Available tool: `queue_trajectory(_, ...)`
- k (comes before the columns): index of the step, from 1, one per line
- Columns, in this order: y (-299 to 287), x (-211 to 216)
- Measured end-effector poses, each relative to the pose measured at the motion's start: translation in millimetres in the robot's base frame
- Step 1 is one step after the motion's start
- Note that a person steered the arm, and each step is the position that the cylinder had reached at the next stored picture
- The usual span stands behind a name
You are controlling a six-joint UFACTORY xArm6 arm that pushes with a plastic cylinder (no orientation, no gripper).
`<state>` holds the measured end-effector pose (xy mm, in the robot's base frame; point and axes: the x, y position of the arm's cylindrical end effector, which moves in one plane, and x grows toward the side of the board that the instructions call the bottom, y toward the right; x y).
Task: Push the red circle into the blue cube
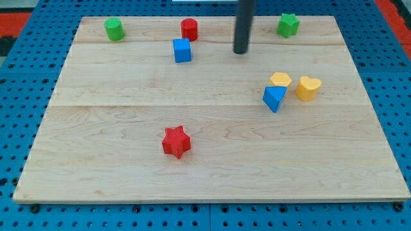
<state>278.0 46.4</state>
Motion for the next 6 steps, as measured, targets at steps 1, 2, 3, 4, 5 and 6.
queue_trajectory(1, -31.4, -59.2)
queue_trajectory(2, -74.9, -84.7)
queue_trajectory(3, -108.3, -49.3)
queue_trajectory(4, -93.8, 11.9)
queue_trajectory(5, -62.9, 47.8)
queue_trajectory(6, -50.1, 53.9)
